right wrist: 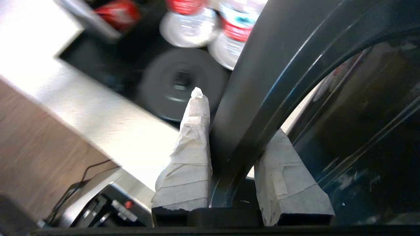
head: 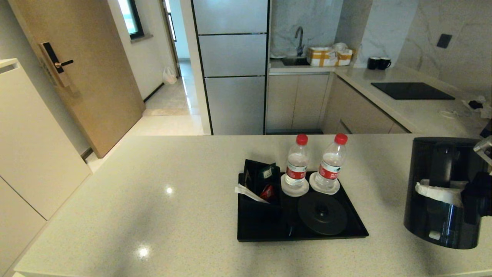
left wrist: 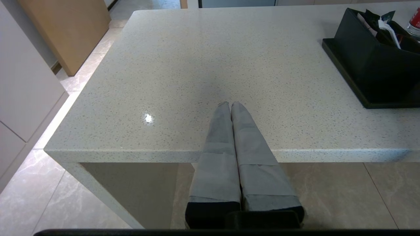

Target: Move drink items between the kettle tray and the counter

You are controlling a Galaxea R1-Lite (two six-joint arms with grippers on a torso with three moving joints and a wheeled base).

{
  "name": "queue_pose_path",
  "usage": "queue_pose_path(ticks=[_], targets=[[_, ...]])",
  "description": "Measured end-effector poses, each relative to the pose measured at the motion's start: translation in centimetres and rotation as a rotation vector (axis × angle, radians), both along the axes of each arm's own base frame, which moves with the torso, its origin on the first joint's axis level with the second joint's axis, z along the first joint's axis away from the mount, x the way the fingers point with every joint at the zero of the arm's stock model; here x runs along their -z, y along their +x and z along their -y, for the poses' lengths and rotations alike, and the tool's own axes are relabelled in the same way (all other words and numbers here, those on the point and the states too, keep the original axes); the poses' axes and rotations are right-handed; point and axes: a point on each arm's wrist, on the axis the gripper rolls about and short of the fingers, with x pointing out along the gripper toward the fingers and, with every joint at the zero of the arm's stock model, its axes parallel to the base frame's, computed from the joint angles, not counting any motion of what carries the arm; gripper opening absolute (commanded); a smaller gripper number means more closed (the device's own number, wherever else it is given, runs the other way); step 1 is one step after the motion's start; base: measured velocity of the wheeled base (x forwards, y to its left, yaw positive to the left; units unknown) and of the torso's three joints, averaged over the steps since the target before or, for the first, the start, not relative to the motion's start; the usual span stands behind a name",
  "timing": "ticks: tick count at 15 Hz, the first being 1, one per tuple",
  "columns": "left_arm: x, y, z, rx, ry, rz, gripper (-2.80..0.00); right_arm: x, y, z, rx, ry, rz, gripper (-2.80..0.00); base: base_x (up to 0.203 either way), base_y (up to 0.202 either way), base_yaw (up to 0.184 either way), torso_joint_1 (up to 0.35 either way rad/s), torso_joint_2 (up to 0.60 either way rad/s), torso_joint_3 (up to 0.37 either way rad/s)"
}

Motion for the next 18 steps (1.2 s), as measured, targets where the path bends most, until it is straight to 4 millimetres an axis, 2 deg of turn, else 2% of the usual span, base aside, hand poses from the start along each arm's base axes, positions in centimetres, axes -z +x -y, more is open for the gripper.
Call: queue_pose_path(ticks=[4, 7, 12, 18], targets=[[0.0, 0.0, 0.0, -0.001, 0.0, 0.0, -2.8, -0.7, -0.4, -2.6, -0.055, 0.013, -0.011, -2.8, 0.0, 0.0, 0.0, 0.0, 0.0, 0.0], [0.0, 0.0, 0.0, -0.001, 0.0, 0.0, -2.8, -0.9, -0.2, -5.6, -0.131, 0.031, -0.037, -2.8, 0.0, 0.0, 0.0, 0.0, 0.0, 0.0], [0.0, 0.0, 0.0, 0.0, 0.0, -0.001, -2.8, -1.7, 1.0, -10.3, -0.145, 0.053, 0.035, -2.8, 0.0, 0.0, 0.0, 0.0, 0.0, 0.0], [0.0, 0.0, 0.0, -0.001, 0.001, 0.0, -2.8, -0.9, 2.7, -13.6, -0.171, 0.052, 0.042, -2.8, 0.0, 0.0, 0.0, 0.0, 0.0, 0.0]])
